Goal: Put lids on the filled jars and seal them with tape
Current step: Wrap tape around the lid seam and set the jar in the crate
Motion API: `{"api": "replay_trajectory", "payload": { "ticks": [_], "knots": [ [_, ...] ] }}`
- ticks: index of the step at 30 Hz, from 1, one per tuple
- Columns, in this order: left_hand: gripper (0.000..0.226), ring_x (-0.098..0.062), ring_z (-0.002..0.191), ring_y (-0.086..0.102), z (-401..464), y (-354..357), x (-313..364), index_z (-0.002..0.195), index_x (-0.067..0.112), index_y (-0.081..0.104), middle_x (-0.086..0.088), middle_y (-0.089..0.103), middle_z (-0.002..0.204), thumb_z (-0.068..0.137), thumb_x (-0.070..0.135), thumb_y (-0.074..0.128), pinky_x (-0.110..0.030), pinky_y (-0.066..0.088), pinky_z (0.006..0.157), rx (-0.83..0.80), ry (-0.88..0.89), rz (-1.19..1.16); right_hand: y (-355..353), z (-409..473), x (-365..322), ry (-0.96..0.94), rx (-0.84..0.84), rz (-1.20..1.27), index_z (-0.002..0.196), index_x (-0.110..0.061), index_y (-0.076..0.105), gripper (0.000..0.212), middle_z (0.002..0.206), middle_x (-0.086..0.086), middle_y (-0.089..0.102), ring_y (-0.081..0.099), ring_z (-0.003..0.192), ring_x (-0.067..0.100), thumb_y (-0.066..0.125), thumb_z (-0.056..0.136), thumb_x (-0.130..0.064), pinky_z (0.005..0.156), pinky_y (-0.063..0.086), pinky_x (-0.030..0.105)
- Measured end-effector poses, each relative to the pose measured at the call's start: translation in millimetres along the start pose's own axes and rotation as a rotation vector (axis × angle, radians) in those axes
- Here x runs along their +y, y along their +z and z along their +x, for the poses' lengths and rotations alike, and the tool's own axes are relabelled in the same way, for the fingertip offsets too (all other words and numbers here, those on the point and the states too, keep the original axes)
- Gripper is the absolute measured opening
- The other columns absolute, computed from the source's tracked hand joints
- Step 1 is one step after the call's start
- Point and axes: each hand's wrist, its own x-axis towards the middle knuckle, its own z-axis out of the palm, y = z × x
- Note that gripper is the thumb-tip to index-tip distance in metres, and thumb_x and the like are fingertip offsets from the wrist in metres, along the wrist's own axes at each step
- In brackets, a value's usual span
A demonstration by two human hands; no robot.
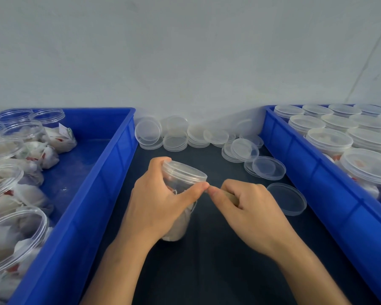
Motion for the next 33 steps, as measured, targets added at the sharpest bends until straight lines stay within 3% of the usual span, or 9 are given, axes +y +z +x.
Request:
{"api": "replay_trajectory", "payload": {
  "ticks": [6, 11, 14, 20, 25, 30, 33],
  "knots": [
    [0.088, 0.009, 0.1, 0.062, -1.5, 3.2, 1.4, 0.131, 0.043, 0.045, 0.025, 0.063, 0.11, 0.062, 0.096, 0.061, -0.016, 0.053, 0.076, 0.0, 0.025, -0.003, 2.4, -0.6, -0.7, -0.022, 0.098, 0.07, 0.061, -0.012, 0.045, 0.053, 0.056, 0.005, 0.046, 0.042, 0.055, 0.025, 0.058, 0.093, -0.053, 0.051, 0.035, 0.035],
    [0.072, 0.011, 0.102, 0.06, -5.6, 7.3, 9.2, 0.12, 0.047, 0.042, 0.028, 0.061, 0.105, 0.066, 0.089, 0.064, -0.01, 0.051, 0.071, 0.044, 0.05, 0.031, 9.3, 0.7, 0.5, 0.039, 0.162, 0.023, 0.06, -0.011, 0.048, 0.053, 0.054, 0.004, 0.05, 0.039, 0.049, 0.017, 0.062, 0.088, -0.054, 0.049, 0.039, 0.037],
    [0.076, 0.008, 0.097, 0.062, -6.3, 8.3, 12.9, 0.121, 0.042, 0.043, 0.026, 0.06, 0.104, 0.065, 0.089, 0.063, -0.009, 0.049, 0.068, 0.057, 0.057, 0.079, 12.2, 3.8, 0.7, 0.077, 0.191, -0.003, 0.063, -0.009, 0.046, 0.054, 0.056, 0.007, 0.048, 0.032, 0.049, 0.011, 0.061, 0.083, -0.057, 0.049, 0.037, 0.037],
    [0.093, -0.007, 0.088, 0.065, -5.5, 4.5, 14.3, 0.127, 0.031, 0.049, 0.018, 0.063, 0.102, 0.061, 0.097, 0.053, -0.033, 0.053, 0.073, 0.112, 0.019, 0.277, 17.9, 11.6, 0.6, 0.134, 0.195, -0.042, 0.066, -0.009, 0.052, 0.053, 0.056, 0.005, 0.054, 0.036, 0.05, 0.013, 0.062, 0.084, -0.058, 0.052, 0.043, 0.036],
    [0.096, -0.006, 0.085, 0.056, -4.2, 3.9, 13.6, 0.127, 0.031, 0.051, 0.019, 0.063, 0.099, 0.058, 0.098, 0.048, -0.028, 0.036, 0.07, 0.18, -0.048, 0.335, 24.1, 18.3, -7.2, 0.132, 0.252, -0.099, 0.064, -0.008, 0.05, 0.056, 0.052, 0.005, 0.053, 0.047, 0.054, 0.029, 0.06, 0.085, -0.059, 0.056, 0.047, 0.039],
    [0.096, -0.006, 0.088, 0.059, -2.7, 4.1, 9.4, 0.128, 0.03, 0.054, 0.022, 0.06, 0.096, 0.059, 0.096, 0.052, -0.029, 0.044, 0.072, 0.215, -0.095, 0.26, 26.8, 25.8, -16.7, 0.106, 0.299, -0.148, 0.062, -0.009, 0.052, 0.054, 0.052, 0.005, 0.054, 0.056, 0.059, 0.033, 0.059, 0.087, -0.056, 0.06, 0.05, 0.043],
    [0.085, 0.005, 0.083, 0.059, -4.2, 8.2, 13.1, 0.122, 0.038, 0.055, 0.027, 0.06, 0.088, 0.058, 0.092, 0.062, -0.019, 0.046, 0.069, 0.244, -0.153, 0.113, 26.0, 26.6, -16.8, 0.099, 0.337, -0.146, 0.061, -0.009, 0.054, 0.054, 0.053, 0.008, 0.055, 0.056, 0.058, 0.034, 0.06, 0.088, -0.055, 0.058, 0.052, 0.045]
  ]
}}
